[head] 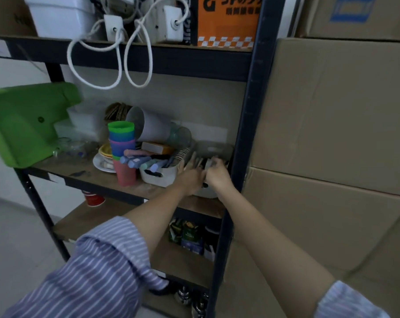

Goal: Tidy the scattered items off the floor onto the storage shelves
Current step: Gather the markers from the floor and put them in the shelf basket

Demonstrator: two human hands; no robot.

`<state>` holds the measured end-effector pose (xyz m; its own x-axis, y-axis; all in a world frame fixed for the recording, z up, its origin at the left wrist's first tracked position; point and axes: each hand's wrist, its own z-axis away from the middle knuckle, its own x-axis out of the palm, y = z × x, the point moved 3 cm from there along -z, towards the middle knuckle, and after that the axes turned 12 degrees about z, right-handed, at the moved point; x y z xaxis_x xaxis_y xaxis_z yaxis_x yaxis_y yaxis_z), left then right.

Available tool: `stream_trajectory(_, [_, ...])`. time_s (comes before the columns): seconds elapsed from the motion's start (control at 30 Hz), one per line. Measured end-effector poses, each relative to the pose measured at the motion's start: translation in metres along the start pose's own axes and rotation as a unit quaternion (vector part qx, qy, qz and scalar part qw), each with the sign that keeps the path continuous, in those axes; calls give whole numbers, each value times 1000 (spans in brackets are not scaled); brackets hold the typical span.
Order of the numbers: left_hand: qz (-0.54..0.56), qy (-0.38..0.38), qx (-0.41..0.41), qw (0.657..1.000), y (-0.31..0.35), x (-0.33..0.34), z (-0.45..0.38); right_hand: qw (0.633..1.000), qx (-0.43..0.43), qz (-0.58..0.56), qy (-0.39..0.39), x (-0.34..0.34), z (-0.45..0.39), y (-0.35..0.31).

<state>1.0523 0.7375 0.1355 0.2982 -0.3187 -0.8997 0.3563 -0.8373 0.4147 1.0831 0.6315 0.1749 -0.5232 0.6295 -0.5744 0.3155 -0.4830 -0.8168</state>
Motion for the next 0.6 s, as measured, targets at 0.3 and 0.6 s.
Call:
stream_trajectory(0.3, [104,31,84,991,-11,1,13,999,-18,32,14,4,3,4])
stream_trajectory(0.6, [352,324,56,877,-23,8,81,974,-167,106,109,16,32,-5])
